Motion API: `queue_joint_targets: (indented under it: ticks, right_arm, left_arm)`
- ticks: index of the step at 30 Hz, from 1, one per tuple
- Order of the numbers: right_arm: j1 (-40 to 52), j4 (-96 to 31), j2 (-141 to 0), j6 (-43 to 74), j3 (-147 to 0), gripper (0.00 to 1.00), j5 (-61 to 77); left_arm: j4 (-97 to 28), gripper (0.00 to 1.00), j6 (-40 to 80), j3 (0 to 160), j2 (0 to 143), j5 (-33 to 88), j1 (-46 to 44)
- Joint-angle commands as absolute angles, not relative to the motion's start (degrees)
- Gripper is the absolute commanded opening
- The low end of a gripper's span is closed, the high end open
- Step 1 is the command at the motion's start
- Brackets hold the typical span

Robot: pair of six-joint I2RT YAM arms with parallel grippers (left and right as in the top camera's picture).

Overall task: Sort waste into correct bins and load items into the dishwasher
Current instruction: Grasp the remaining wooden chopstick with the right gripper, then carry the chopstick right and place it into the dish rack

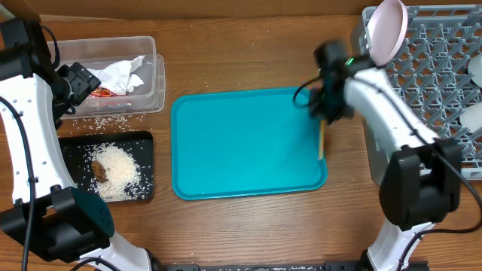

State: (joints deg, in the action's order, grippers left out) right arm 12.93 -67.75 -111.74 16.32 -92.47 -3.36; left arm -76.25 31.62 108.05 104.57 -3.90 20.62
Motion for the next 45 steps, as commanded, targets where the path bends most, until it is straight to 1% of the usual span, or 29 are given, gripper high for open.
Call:
queue_joint_targets:
  ticks: [1,4,6,10,14,19,26,32,33,34,35,38,39,40,41,45]
  right_arm:
    - [6.83,-71.81,-110.56,5.91,-105.25,0.04,-4.47]
    - [1.69,-72.75,-110.56,-0.21,-110.89,0.04,-4.45]
    - [-1.26,-72.42,-110.56,-3.11,-112.16,0.04,-4.4]
    - [-5.98,-73.3,-110.59,-10.96,-111.57,0.04,-4.4]
    - [-8.75,-76.49,-110.69,-16.78,-111.33,0.04,-4.4]
    - [-10.7,-77.54,-110.69,-17.82,-111.33,0.04,-4.16]
    - [-11.0,-78.85,-111.24,-17.8,-111.24,0.04,-4.19]
    - [-11.0,-77.8,-111.28,-17.82,-106.3,0.04,-4.23]
    - [-11.0,-77.34,-111.28,-17.8,-105.34,0.08,-4.23]
    - [-11.0,-76.31,-111.28,-17.82,-103.57,0.17,-4.23]
    - [-11.0,-75.64,-111.28,-17.8,-102.63,0.22,-4.23]
    - [-11.0,-74.35,-111.28,-17.8,-100.95,0.25,-4.25]
    - [-11.0,-74.41,-111.28,-17.76,-100.86,0.38,-4.25]
    - [-11.0,-74.46,-111.28,-17.78,-100.86,0.81,-4.25]
    - [-11.0,-74.5,-111.28,-17.78,-100.88,1.0,-4.25]
    - [-11.0,-75.4,-111.28,-17.5,-100.88,1.0,-4.36]
  left_arm:
    - [-76.25,1.0,31.94,108.38,103.81,-4.47,20.23]
    - [-76.25,1.0,31.94,108.38,103.81,-4.47,20.23]
    - [-76.25,1.0,31.94,108.38,103.81,-4.45,20.23]
    - [-76.25,1.0,31.94,108.38,103.81,-4.47,20.23]
    - [-76.23,1.0,31.94,108.38,103.81,-4.45,20.23]
    - [-76.23,1.0,31.94,108.38,103.81,-4.45,20.23]
    - [-76.25,1.0,31.94,108.38,103.81,-4.47,20.23]
    - [-76.23,1.0,31.94,108.38,103.81,-4.45,20.23]
    - [-76.23,1.0,31.94,108.38,103.81,-4.45,20.23]
    - [-76.23,1.0,31.94,108.38,103.81,-4.45,20.23]
    - [-76.25,1.0,31.94,108.38,103.81,-4.45,20.23]
    - [-76.25,1.0,31.94,108.38,103.81,-4.45,20.23]
    - [-76.23,1.0,31.94,108.38,103.81,-4.45,20.23]
    - [-76.25,1.0,31.94,108.38,103.81,-4.45,20.23]
    - [-76.25,1.0,31.94,108.38,103.81,-4.45,20.23]
    - [-76.25,1.0,31.94,108.38,103.81,-4.47,20.23]
